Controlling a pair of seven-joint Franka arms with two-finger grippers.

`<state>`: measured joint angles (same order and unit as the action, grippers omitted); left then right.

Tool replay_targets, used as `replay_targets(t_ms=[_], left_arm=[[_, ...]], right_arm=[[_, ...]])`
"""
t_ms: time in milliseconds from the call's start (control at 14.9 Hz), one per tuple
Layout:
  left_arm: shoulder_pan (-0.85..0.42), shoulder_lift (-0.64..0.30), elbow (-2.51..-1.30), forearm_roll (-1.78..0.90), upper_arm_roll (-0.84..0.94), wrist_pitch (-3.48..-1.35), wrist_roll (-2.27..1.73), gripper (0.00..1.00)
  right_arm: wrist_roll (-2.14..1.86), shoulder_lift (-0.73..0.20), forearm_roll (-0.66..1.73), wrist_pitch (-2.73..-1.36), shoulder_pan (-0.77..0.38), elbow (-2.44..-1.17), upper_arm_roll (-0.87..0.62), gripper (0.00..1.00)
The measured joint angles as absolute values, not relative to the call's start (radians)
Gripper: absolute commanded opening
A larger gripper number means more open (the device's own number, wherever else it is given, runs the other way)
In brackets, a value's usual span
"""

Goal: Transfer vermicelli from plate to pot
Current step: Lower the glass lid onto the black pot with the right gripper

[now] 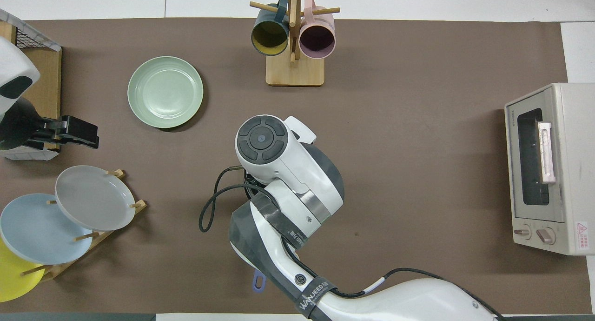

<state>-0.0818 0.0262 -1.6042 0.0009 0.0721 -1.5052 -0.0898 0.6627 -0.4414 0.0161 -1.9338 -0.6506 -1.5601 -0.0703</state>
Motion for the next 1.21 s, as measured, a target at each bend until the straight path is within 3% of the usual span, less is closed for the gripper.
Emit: replay_targets(t_ms=[1004,1205], left_arm=[[-0.082,0.026,-1.631,-0.016,0.074,-1.556,-0.090,1.00],[-0.081,0.026,-1.631,-0.017,0.072,-1.556,-0.090,1.00]], right_arm=[[0.672,-0.411,0.017,-1.996,-0.664,-1.631,-0.071,0.44],[0.679,-0.408,0.017,-2.006,-0.665,-1.638,-0.072,0.67]])
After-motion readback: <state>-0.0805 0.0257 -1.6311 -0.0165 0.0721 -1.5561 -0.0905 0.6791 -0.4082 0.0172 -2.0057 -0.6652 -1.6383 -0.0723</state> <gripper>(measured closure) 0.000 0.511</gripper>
